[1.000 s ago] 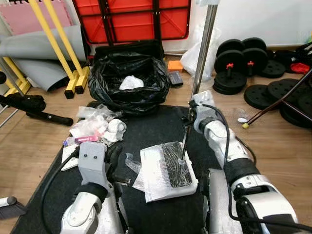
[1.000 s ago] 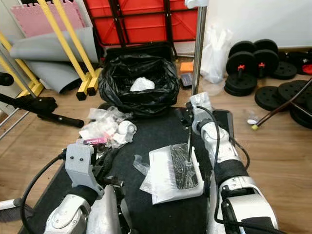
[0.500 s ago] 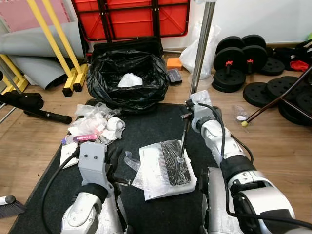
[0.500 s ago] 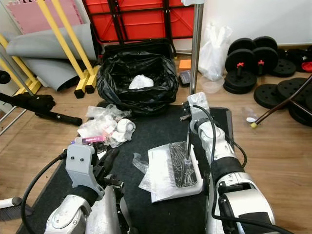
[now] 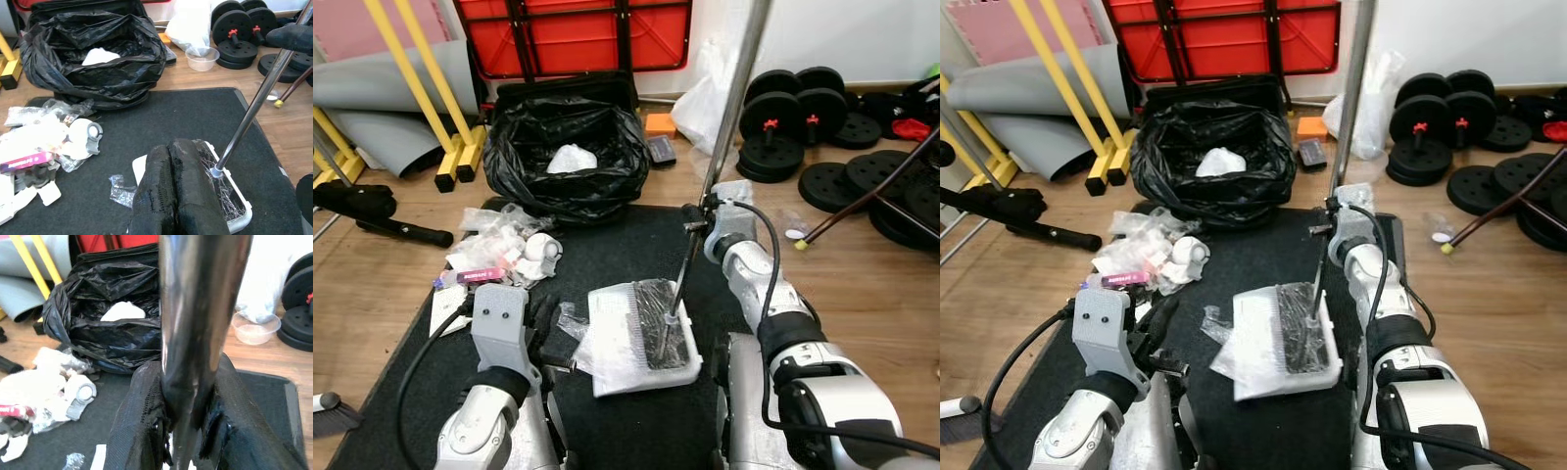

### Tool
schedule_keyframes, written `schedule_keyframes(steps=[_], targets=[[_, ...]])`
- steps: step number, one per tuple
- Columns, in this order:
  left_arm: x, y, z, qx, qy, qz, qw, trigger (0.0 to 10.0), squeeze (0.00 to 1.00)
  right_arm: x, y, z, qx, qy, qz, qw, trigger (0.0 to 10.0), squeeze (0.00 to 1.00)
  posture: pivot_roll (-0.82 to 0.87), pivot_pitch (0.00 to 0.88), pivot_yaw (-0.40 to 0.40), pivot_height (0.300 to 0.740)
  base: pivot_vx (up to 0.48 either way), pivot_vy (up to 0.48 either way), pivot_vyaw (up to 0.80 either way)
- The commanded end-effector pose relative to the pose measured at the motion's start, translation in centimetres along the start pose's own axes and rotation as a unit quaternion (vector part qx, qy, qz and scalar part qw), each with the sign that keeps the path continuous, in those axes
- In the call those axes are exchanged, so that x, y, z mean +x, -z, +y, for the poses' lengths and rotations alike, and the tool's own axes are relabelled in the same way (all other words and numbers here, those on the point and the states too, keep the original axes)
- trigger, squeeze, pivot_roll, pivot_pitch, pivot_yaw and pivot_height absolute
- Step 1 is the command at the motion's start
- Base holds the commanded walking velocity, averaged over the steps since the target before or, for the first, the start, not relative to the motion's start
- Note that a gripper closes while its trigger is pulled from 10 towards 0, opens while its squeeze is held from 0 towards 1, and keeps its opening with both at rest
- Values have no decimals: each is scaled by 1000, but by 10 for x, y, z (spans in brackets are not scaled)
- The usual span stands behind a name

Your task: Sweep floor

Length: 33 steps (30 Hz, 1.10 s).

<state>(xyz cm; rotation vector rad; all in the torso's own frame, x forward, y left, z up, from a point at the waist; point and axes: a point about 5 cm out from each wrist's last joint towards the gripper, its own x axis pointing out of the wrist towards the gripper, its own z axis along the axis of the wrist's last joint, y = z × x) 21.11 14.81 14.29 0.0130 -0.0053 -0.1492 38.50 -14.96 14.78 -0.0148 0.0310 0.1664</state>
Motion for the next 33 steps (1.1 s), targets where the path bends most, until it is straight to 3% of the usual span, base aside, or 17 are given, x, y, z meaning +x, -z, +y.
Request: schedule_keyframes(steps=[1,7,8,11,12,14,15,19,20,23,24,25,26,31,33], targets=[[-2,2,2,4,-10,8,1000,10000,0,0,-2,3,-87,-2,-11,996,0,0,37,122,40,401,0,0,0],[-1,2,2,4,-10,8,1000,10000,0,1,-4,4,-87,-1,-21,996,0,0,37,122,41,401,0,0,0],[-1,2,2,4,-11,8,1000,10000,0,1,-5,5,-53,-1,-24,998,0,0,39,121,39,401,0,0,0],[-1,2,2,4,-11,8,1000,10000,0,2,-6,5,-25,1,-28,999,0,0,40,122,39,401,0,0,0],[-1,2,2,4,-11,8,1000,10000,0,2,-7,4,9,2,-32,999,2118,0,40,120,39,401,0,0,0],[-1,2,2,4,-11,8,1000,10000,0,2,-7,4,9,2,-32,999,2118,0,40,120,39,401,0,0,0],[-1,2,2,4,-11,8,1000,10000,0,2,-9,4,36,1,-37,999,10000,0,41,120,40,401,0,0,0],[-1,2,2,4,-11,9,1000,10000,0,2,-11,3,52,3,-46,998,10000,0,38,119,41,401,0,0,0],[-1,3,2,4,-11,9,1000,10000,0,2,-13,1,61,4,-55,997,0,0,37,117,41,401,0,0,0],[-1,3,2,4,-11,9,1000,10000,0,2,-15,0,67,5,-61,996,0,0,37,115,40,401,0,0,0],[0,3,3,5,-11,9,1000,10000,0,2,-17,-2,82,10,-65,995,4549,0,37,113,40,401,0,0,0],[0,3,3,5,-11,9,1000,10000,0,2,-17,-2,82,10,-65,995,4549,0,37,113,40,401,0,0,0],[0,4,3,5,-11,9,1000,10000,0,2,-19,-3,102,13,-71,992,10000,0,35,108,37,401,0,0,0],[1,4,3,5,-12,9,1000,10000,0,3,-23,-6,124,21,-76,989,10000,0,34,105,36,401,0,0,0],[2,5,2,5,-13,8,1000,10000,0,3,-36,-21,159,49,-103,981,10000,0,27,97,33,401,0,0,0]])
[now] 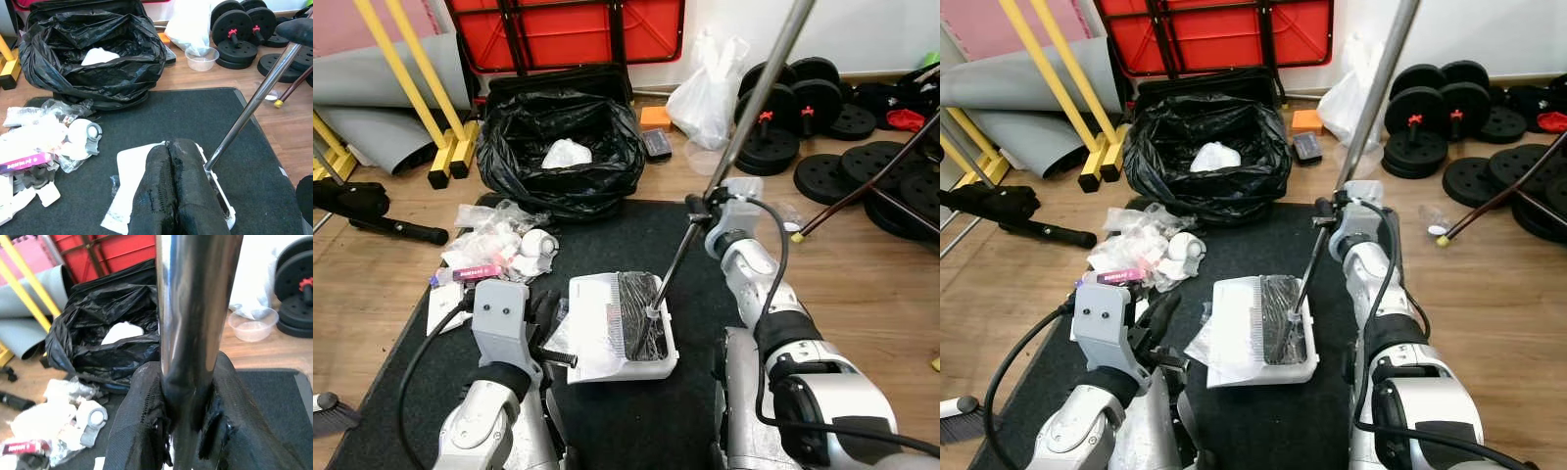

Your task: Sweep floor

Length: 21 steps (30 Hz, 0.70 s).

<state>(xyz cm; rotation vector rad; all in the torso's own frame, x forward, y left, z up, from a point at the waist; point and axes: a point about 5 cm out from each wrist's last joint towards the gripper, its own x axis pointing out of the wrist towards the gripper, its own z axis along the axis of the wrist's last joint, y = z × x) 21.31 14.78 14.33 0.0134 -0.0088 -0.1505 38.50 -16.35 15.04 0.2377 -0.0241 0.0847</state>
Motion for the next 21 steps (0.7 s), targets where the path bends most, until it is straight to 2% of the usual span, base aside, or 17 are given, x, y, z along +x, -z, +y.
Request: schedule_keyframes(steps=[1,3,5,9,21], targets=[[0,5,3,5,-13,10,1000,10000,0,8,-34,1,39,4,-65,997,10000,0,27,97,33,401,0,0,0],[0,5,3,5,-13,10,1000,10000,0,8,-34,1,39,4,-65,997,10000,0,27,97,33,401,0,0,0],[3,6,3,7,-15,8,1000,10000,0,9,-52,-14,79,33,-99,991,10000,0,22,86,29,411,0,0,0],[6,5,4,9,-19,4,1000,10000,0,9,-63,-19,83,36,-116,989,10000,0,15,77,25,421,0,0,0],[18,3,16,-8,-69,2,998,10000,0,13,-77,-6,64,-1,-133,989,10000,0,-2,45,18,451,0,0,0]])
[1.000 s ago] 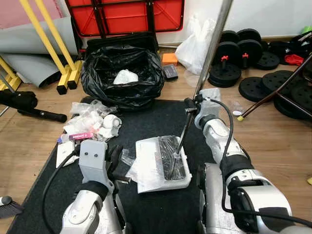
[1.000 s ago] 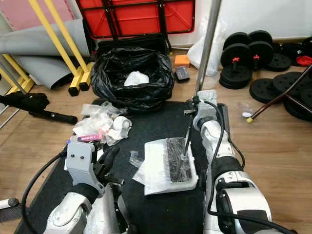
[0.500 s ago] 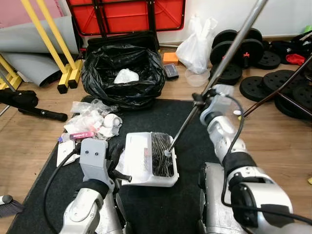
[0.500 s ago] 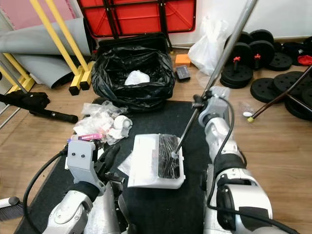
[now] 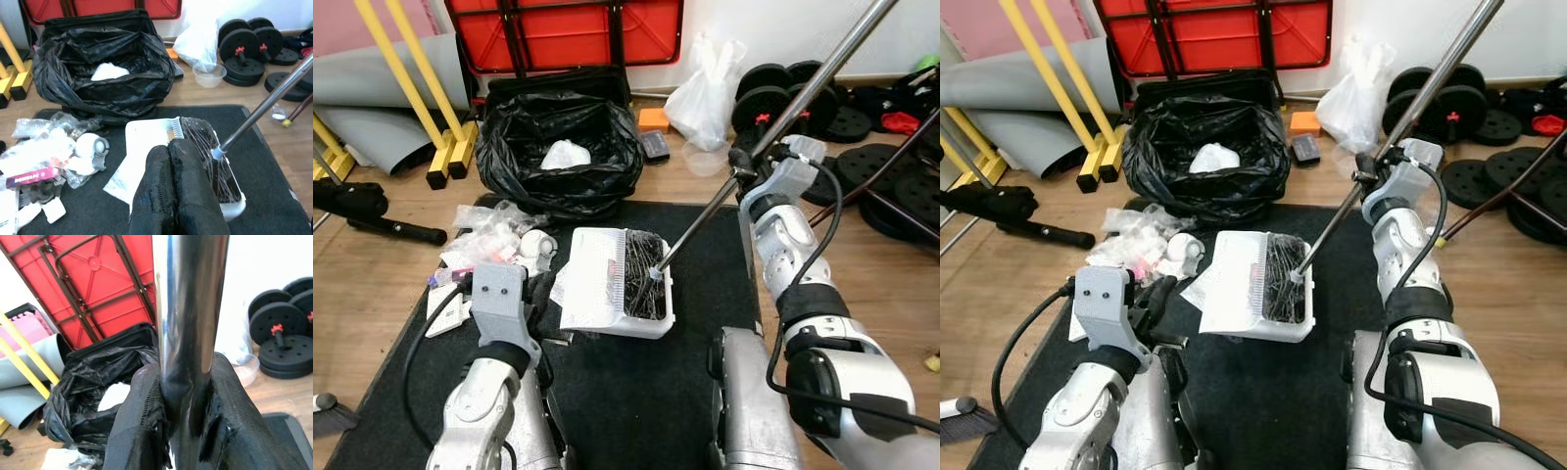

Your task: Sweep floor

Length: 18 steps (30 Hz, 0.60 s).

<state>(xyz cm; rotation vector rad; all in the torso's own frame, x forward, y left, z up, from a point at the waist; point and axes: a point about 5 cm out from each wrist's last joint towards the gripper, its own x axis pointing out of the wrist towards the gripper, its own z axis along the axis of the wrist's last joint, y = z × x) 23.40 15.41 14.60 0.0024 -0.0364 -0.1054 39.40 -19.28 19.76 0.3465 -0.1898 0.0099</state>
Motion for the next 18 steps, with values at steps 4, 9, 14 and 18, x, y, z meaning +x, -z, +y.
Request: schedule_keyframes(steps=[4,9,14,18], targets=[[1,6,8,-5,-52,17,998,10000,0,9,-24,17,14,-33,-45,998,10000,0,-4,42,17,456,0,0,0],[4,7,10,-2,-59,17,998,10000,0,11,-28,19,12,-37,-51,998,10000,0,-6,28,13,466,0,0,0],[8,9,11,-2,-66,19,998,10000,0,13,-36,22,9,-47,-62,997,10000,0,-14,0,15,486,0,0,0],[10,9,11,-2,-66,18,998,10000,0,14,-37,22,8,-48,-66,997,10000,0,-16,0,16,491,0,0,0]])
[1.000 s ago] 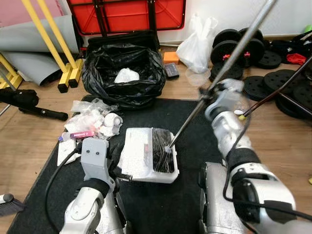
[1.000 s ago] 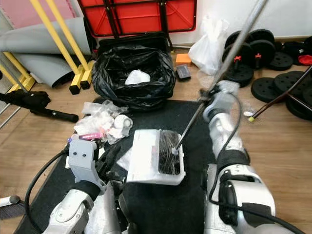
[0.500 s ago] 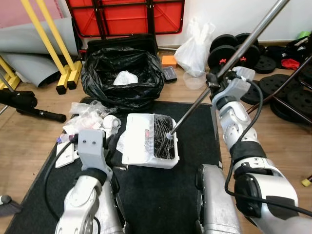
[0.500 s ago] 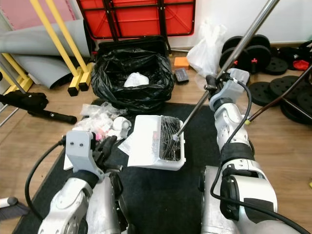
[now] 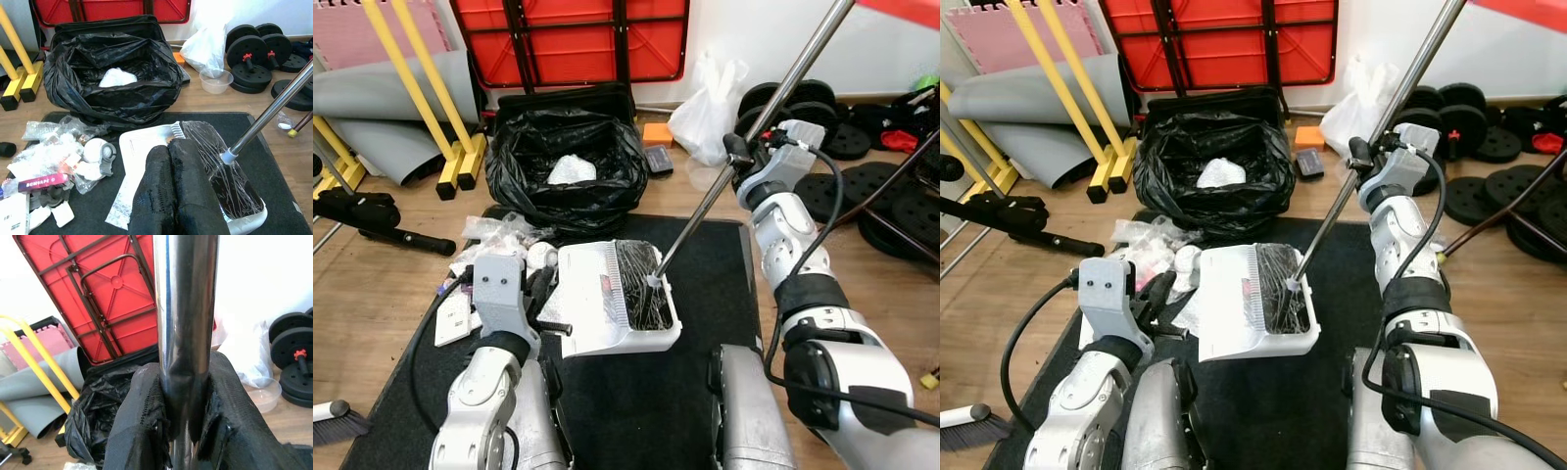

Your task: Sweep floor

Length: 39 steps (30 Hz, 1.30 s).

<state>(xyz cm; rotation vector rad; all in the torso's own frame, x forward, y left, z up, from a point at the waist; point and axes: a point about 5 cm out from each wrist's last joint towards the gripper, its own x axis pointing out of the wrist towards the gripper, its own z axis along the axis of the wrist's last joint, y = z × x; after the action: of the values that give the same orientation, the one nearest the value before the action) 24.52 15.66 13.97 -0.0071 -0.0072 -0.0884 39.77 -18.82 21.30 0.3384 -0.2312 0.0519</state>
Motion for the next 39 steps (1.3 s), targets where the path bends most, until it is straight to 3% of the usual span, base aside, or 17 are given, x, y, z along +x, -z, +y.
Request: schedule_keyframes(steps=[1,12,34,39], targets=[[1,2,7,2,-57,3,998,10000,0,9,-26,13,8,-23,-51,998,10000,0,-16,0,16,496,0,0,0],[5,1,9,-5,-59,0,998,10000,0,10,-28,13,4,-23,-55,998,10000,0,-15,0,15,521,-157,0,0],[9,-2,12,10,-65,-15,998,10000,0,9,-27,14,-3,-27,-55,998,10000,0,-14,0,12,601,0,0,0],[10,1,12,9,-63,-1,998,10000,0,8,-26,12,-5,-27,-53,998,10000,0,-15,0,12,616,0,0,0]])
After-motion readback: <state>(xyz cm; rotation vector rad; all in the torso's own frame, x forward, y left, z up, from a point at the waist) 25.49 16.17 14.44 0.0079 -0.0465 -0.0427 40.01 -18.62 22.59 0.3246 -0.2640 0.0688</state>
